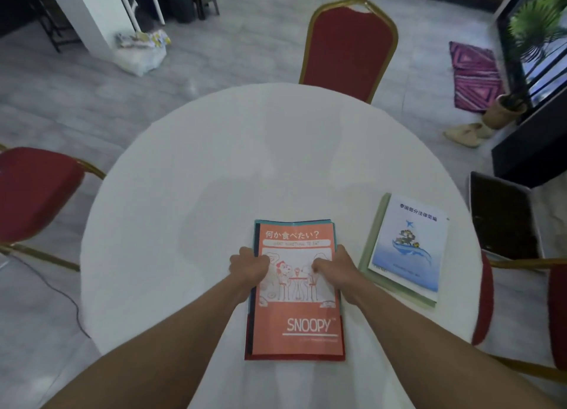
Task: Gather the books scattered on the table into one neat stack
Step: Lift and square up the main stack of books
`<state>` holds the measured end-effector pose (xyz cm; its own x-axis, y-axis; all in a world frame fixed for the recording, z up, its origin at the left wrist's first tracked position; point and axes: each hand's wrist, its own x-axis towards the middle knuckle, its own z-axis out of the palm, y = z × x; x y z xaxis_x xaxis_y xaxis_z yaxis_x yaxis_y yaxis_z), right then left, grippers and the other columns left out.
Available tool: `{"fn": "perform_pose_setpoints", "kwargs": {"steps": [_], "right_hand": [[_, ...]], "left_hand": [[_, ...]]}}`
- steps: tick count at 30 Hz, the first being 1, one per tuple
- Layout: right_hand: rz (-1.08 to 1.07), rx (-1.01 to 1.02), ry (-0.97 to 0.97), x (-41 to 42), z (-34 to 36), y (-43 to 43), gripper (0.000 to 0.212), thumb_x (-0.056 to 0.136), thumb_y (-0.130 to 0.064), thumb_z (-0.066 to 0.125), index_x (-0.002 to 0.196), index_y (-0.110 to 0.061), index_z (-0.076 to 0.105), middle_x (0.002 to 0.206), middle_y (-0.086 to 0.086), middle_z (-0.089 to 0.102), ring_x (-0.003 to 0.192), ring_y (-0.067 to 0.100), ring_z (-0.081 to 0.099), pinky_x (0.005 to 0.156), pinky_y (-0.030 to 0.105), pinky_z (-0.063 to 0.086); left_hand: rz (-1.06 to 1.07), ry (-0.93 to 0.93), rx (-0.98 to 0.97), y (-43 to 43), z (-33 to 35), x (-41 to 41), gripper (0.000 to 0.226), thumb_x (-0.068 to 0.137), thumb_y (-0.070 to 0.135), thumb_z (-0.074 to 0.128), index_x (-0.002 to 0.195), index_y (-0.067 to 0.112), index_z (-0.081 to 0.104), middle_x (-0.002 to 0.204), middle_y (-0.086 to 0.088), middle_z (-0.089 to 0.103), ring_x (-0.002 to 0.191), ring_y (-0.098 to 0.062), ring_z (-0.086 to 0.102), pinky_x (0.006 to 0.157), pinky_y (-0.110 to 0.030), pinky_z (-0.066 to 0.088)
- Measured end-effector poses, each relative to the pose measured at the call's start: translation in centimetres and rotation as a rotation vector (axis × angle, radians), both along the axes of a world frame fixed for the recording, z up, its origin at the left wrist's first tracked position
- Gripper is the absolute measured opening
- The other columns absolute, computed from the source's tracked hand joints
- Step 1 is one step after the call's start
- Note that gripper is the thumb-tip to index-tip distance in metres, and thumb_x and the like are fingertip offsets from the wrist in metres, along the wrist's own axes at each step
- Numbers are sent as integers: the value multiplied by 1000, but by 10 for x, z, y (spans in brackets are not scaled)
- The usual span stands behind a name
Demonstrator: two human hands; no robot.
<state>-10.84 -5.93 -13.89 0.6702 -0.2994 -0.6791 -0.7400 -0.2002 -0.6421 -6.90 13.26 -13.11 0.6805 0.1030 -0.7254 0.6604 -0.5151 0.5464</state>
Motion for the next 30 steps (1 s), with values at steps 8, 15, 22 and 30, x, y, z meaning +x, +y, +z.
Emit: {"fn": "perform_pose_setpoints", "kwargs": {"steps": [8,15,22,30], "right_hand": [[-55,56,-426,44,79,10,27,93,-6,51,114,-24,48,102,1,66,84,13,71,60,27,58],[-119,3,-638,66,106,16,38,90,-8,49,109,-41,52,105,-8,70,93,13,72,78,43,64],[-14,-80,-623,48,80,13,30,99,-18,54,122,-33,41,112,-9,66,100,14,68,79,30,59],[81,-54,-628,48,69,10,28,102,-38,49,124,-30,33,125,-1,62,98,10,70,72,24,62]], "left_hand": [[-5,-352,-280,0,74,40,29,104,24,37,127,17,20,110,-2,57,91,-17,67,70,-31,60],[-158,-701,-335,11,100,64,21,103,18,39,119,18,25,113,6,48,105,-13,63,81,-32,61],[-350,-616,-338,31,79,53,29,103,34,37,125,25,20,128,5,52,110,-18,65,69,-29,63],[-306,-469,-375,25,86,58,30,105,28,35,129,23,18,120,6,54,99,-13,68,64,-25,61]]}}
